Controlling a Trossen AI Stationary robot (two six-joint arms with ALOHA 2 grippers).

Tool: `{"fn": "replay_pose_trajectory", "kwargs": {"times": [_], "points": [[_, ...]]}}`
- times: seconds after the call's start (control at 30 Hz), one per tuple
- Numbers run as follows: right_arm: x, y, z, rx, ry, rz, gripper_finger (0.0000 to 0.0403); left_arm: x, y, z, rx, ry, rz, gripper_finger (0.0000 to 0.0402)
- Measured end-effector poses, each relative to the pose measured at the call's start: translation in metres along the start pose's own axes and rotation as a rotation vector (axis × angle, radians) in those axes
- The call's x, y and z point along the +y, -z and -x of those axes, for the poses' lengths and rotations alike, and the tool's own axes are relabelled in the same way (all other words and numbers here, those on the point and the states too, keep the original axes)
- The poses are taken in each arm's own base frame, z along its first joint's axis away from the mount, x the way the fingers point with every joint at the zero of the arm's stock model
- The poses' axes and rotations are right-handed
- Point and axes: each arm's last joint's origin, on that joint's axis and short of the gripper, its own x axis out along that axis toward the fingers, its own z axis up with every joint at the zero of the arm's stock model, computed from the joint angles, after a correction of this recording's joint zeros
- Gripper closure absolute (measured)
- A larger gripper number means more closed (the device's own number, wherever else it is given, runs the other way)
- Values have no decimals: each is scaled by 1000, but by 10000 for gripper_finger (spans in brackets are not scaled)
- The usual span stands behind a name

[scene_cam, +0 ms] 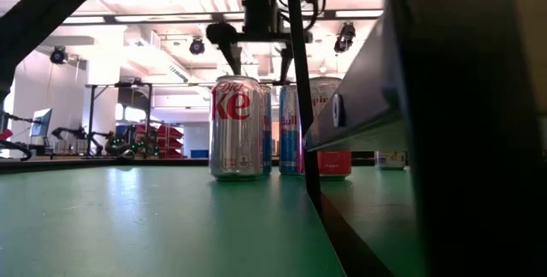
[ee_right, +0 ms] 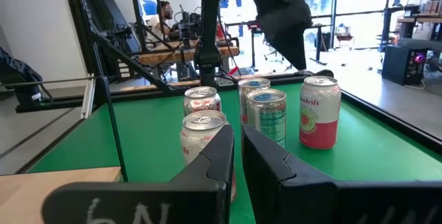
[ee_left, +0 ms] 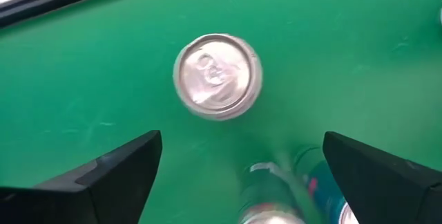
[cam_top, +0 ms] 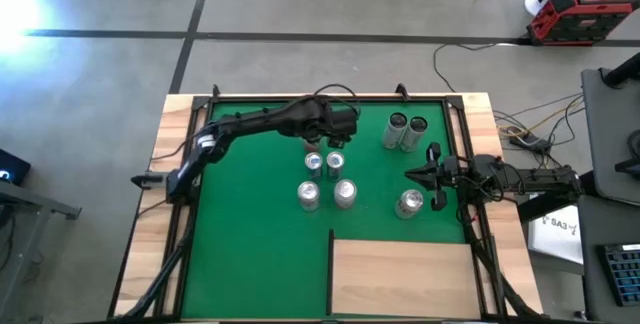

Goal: Place canned beverage on shelf
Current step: Put the right red-silver soda can on the shelf

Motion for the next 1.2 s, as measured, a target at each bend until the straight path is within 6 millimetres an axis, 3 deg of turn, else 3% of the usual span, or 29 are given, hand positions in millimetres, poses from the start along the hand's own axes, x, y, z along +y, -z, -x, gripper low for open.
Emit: {"fn": "replay_pose_trajectory", "kwargs": {"times": [0.27, 0.43, 0.57, 0.83, 1.0, 1.2], "points": [[0, 0, 0, 0, 0, -1, 380, 30, 2, 32, -14, 14, -36, 32], [0, 0, 0, 0, 0, -1, 380, 71, 14, 47, -49, -11, 12, 38], [0, 0, 0, 0, 0, -1, 380, 116, 34, 49, -105, 26, 74, 39], [0, 0, 0, 0, 0, 0, 380, 194, 84, 18, -319, 206, 136, 39], [0, 0, 0, 0, -1, -1, 380, 214, 106, -10, -460, 319, 87, 39], [0, 0, 0, 0, 0, -1, 380, 225, 125, -41, -607, 410, 37, 39]]}}
